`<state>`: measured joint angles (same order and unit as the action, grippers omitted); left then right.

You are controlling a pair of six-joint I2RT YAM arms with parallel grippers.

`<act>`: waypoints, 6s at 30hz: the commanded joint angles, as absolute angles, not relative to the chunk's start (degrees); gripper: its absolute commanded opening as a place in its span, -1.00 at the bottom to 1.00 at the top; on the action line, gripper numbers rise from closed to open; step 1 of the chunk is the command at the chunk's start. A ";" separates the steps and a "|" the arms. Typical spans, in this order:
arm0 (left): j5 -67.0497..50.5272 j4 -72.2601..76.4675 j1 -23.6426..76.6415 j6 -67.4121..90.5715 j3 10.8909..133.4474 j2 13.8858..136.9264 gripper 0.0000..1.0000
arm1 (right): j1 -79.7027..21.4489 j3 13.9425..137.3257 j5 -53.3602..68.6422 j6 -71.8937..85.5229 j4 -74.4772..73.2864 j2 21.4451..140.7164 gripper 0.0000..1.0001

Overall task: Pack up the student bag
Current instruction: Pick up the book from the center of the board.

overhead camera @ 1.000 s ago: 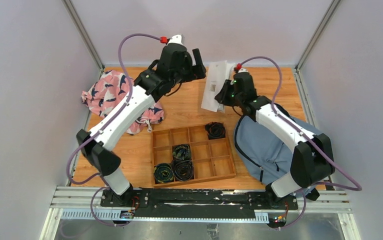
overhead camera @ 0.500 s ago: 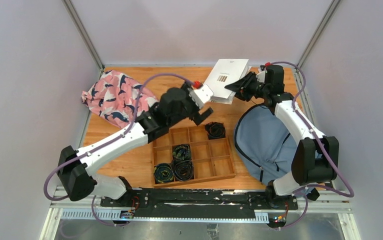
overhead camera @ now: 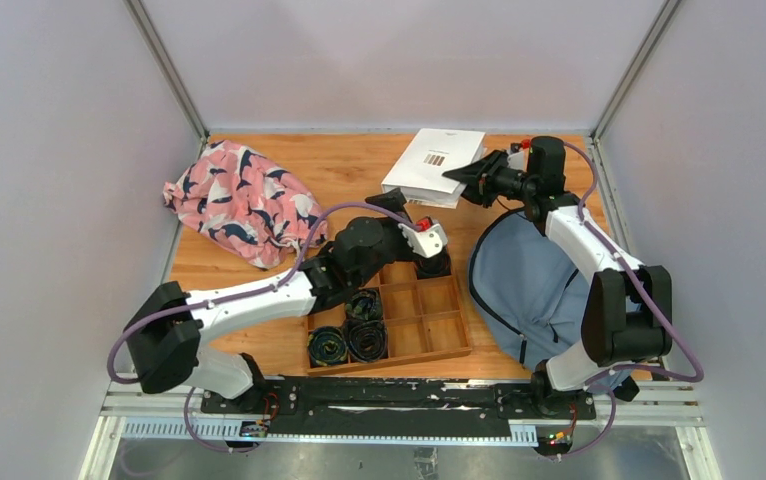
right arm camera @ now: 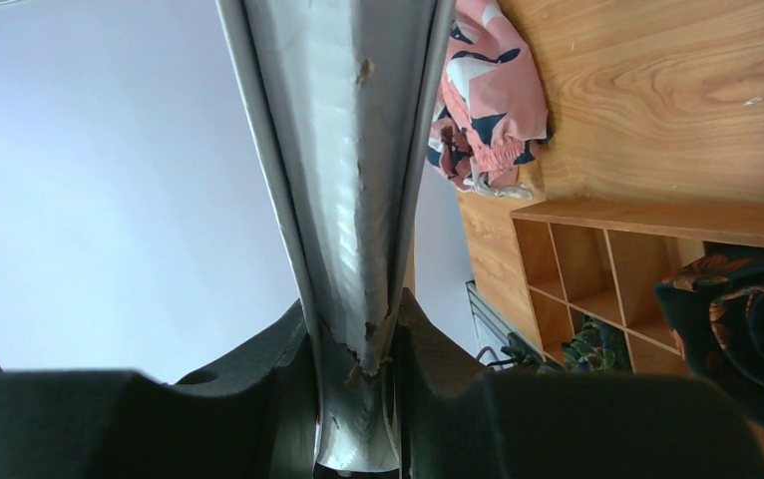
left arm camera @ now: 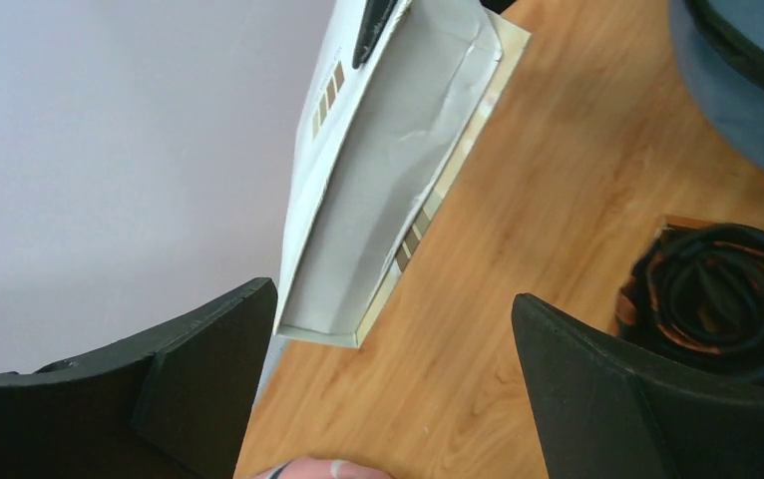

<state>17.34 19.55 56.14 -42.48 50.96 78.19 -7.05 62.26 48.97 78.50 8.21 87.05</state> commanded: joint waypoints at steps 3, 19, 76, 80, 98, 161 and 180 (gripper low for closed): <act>23.31 31.99 56.86 -48.00 52.70 83.22 1.00 | -6.33 61.75 52.70 81.45 11.85 85.16 -0.52; 22.15 31.82 56.01 -46.83 60.40 91.81 0.24 | -6.34 60.74 53.68 78.75 9.31 83.84 -0.51; -50.10 16.69 17.34 42.40 69.81 77.71 1.00 | -8.49 65.80 69.84 38.40 10.18 78.78 -0.48; -56.37 16.44 15.04 46.89 78.09 83.21 1.00 | -13.85 71.08 65.09 18.89 -11.10 77.06 -0.44; -61.24 16.44 10.16 48.30 72.58 82.97 0.96 | -17.67 67.77 73.25 20.49 -1.54 75.24 -0.44; -39.38 33.68 24.87 -25.28 50.59 65.11 -1.00 | 0.22 58.40 65.84 84.88 16.95 80.13 0.70; -44.52 33.53 26.37 -30.96 45.81 61.70 -0.93 | -12.26 69.06 69.61 104.05 34.06 96.95 0.80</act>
<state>-41.41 30.68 26.00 -30.06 46.11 63.59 -10.48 67.90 68.16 96.25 24.05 95.13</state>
